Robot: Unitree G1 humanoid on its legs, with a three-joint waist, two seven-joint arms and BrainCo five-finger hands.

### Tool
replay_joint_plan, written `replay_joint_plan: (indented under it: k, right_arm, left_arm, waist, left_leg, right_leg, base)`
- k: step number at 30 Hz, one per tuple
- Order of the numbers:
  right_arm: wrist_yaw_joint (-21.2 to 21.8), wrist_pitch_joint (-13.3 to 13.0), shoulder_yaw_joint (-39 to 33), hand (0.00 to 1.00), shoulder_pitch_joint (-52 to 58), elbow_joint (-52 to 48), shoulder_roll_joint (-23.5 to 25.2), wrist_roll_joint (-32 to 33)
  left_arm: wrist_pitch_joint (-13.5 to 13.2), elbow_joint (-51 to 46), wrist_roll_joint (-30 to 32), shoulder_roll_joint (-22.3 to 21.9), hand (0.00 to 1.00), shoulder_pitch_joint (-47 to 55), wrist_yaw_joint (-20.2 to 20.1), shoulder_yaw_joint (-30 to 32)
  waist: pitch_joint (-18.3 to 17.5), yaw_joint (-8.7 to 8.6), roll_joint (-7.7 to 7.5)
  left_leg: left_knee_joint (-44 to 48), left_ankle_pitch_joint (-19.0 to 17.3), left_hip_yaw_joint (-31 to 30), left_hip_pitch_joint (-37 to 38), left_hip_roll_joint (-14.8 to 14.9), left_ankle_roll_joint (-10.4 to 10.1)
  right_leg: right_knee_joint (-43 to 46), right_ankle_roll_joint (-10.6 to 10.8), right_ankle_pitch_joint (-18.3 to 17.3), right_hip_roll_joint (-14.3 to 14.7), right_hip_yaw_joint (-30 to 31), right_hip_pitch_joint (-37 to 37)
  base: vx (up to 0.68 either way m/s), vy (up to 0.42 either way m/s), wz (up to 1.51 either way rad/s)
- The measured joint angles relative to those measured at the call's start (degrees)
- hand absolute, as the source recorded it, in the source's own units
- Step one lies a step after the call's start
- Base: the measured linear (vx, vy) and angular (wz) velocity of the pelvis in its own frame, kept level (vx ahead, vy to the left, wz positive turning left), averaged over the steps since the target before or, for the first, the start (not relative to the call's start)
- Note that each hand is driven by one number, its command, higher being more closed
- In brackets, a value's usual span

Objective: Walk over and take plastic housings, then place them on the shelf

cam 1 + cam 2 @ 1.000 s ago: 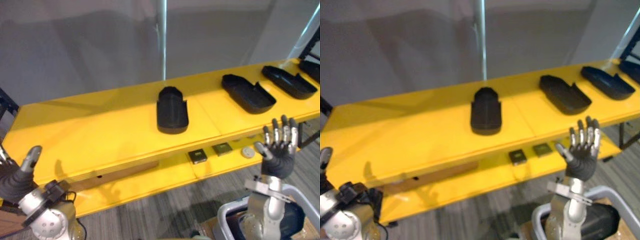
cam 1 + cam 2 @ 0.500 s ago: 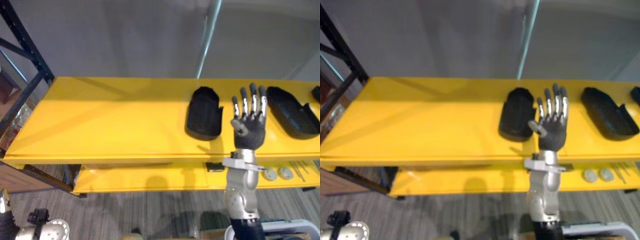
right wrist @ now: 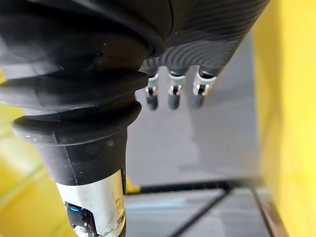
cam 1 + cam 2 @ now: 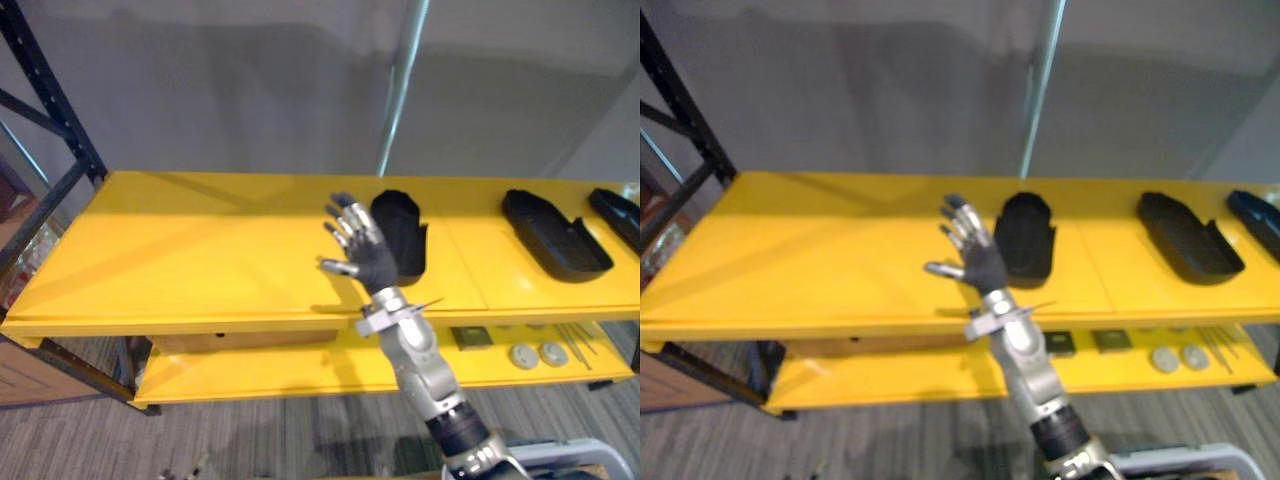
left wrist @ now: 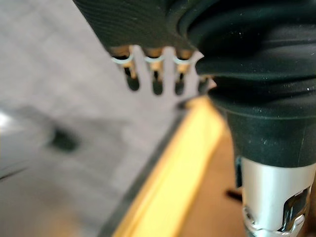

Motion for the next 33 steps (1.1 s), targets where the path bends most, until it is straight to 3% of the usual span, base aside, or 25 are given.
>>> replay_joint_plan:
  k: [4,10,13,18,22,27,33]
  right_arm:
    - [-5.64,2.34,2.17,0.0,-1.7,6.24,4.22,-5.93]
    - [-13.96,5.24,3.36,0.0,-8.61,10.92,5.7,-12.79]
    - [-18.41,7.32,2.47,0.0,-11.92,11.53,6.03,-16.73]
    - [-21.88,7.38,-1.8,0.0,-12.35,12.44,5.92,-21.4]
    - [-23.45,8.96,-2.11,0.0,-13.88,13.29,5.72,-24.95]
    - [-26.94,9.51,-3.04,0.0,-14.13,16.37,5.25,-26.65]
    - [-29.37,9.52,-5.18,0.0,-14.1,17.84,4.58,-27.05]
  left_arm:
    - [5.81,2.52,-1.34,2.54,0.0,-0.6,-9.84,-6.2]
    - [7.5,3.13,0.11,4.99,0.0,-3.3,-13.51,-14.58]
    - [7.25,2.82,0.01,6.16,0.0,-6.53,-13.85,-19.76]
    - [5.12,1.77,-0.25,5.69,0.0,-7.62,-10.8,-22.7]
    - [4.52,1.7,-0.26,4.38,0.0,-7.6,-2.99,-22.59]
    - [4.55,1.92,0.37,3.78,0.0,-7.28,2.68,-21.9]
    - [4.48,2.32,0.7,2.74,0.0,-7.02,3.43,-19.41]
  waist:
    - [0.8,0.93,1.77]
    - [4.88,1.13,4.49]
    - [7.68,-0.3,6.23]
    - [10.37,-0.94,9.56]
    - [11.58,-1.66,11.73]
    - [11.8,-1.39,11.9]
    - [13.24,-1.33,11.75]
  left_leg:
    - [-0.01,-0.04,0.69,0.55,0.12,0.05]
    - [1.55,-0.2,3.43,-1.1,0.18,0.26]
    - [2.97,-0.15,3.53,-3.31,-0.19,0.34]
    - [3.37,-0.03,3.84,-4.18,-0.48,0.45]
    - [3.56,0.0,3.84,-4.17,-0.65,0.45]
    - [3.58,0.22,2.99,-4.18,-0.97,0.4]
    - [3.5,0.79,2.41,-4.15,-1.41,0.67]
  right_leg:
    - [0.65,-0.01,0.0,-0.14,0.14,0.0]
    - [2.45,0.22,0.14,-0.71,2.24,-3.07]
    - [2.92,0.74,0.63,-1.2,2.76,-5.11]
    - [3.03,0.99,0.78,-1.6,2.98,-6.34]
    - [3.71,1.03,0.16,-1.94,2.85,-6.37]
    - [8.09,1.11,-2.7,-2.85,1.83,-7.63]
    - [10.44,1.04,-3.84,-3.59,1.75,-8.35]
  base:
    - [-0.03,0.002,-0.06]
    - [-0.05,0.025,-0.14]
    - [-0.04,0.013,-0.03]
    - [0.02,0.018,0.0]
    - [0.03,0.012,0.05]
    - [-0.01,-0.005,0.12]
    - [-0.03,0.002,0.05]
